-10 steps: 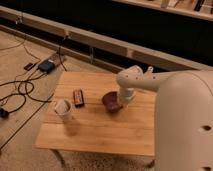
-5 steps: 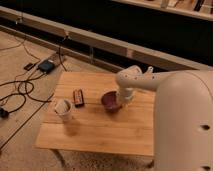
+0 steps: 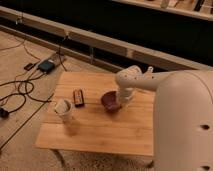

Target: Drag the ceramic bowl in a circle

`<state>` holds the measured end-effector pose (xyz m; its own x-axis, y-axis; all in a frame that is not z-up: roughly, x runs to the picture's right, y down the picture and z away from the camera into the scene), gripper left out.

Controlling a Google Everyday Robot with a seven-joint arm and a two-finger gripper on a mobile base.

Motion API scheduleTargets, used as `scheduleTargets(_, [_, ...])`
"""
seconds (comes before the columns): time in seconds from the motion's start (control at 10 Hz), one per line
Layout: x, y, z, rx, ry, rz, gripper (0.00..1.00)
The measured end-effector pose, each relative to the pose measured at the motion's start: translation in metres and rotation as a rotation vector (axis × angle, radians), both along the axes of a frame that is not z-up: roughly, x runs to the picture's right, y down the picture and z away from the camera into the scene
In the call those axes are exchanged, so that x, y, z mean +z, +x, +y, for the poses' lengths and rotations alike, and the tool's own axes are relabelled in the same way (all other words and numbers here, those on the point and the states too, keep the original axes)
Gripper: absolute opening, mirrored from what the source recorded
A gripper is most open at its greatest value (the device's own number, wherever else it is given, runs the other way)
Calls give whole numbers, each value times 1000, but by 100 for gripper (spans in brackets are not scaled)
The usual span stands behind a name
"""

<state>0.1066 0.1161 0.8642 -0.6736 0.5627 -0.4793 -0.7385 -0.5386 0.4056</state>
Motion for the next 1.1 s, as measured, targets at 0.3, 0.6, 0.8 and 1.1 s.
scheduleTargets(0.3, [7, 35, -39, 106, 78, 41, 0])
scheduleTargets(0.6, [7, 52, -57, 157, 113, 57, 0])
scheduleTargets(0.8, [7, 56, -56, 158, 114, 62, 0])
scheduleTargets(1.1, [17, 53, -68, 151, 111, 74, 0])
